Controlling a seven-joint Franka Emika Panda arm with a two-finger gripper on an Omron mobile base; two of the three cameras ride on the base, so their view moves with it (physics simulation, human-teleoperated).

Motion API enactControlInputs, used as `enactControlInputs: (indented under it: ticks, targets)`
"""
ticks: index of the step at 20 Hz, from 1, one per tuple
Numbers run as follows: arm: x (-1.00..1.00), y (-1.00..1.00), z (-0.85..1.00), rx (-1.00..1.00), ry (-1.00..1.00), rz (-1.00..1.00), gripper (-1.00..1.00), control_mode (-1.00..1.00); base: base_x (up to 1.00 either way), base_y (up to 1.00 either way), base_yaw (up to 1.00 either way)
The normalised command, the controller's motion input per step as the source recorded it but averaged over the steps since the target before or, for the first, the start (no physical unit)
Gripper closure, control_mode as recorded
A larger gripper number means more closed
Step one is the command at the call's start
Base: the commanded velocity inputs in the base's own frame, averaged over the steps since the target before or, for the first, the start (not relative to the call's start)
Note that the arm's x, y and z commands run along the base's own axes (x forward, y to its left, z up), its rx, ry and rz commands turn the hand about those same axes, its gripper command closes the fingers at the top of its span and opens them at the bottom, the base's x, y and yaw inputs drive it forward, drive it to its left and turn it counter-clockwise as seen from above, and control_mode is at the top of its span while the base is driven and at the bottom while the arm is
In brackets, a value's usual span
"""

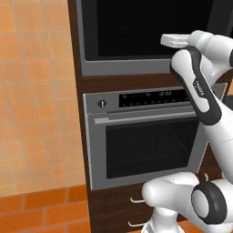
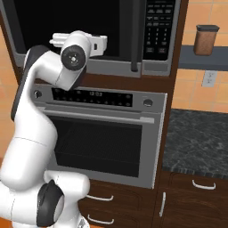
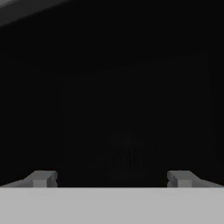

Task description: Open the microwave, place the bowl with waffle inside the microwave, then close the microwave door and turn it on.

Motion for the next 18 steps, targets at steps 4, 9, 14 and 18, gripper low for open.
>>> enactControlInputs:
  ticks: [4,9,14,18]
  targets:
    - [0.36,0.0,0.0,-0.02,0.0,0.0,-1.0,-1.0,0.0,0.0,0.0]
    - [0.29,0.0,0.0,0.0,0.0,0.0,-1.0,-1.0,0.0,0.0,0.0]
    - [0.11,-0.04,0.01,0.0,0.0,0.0,-1.0,-1.0,0.0,0.0,0.0]
    - [-0.65,-0.43,0.2,-0.03,0.0,0.0,-1.0,-1.0,0.0,0.0,0.0]
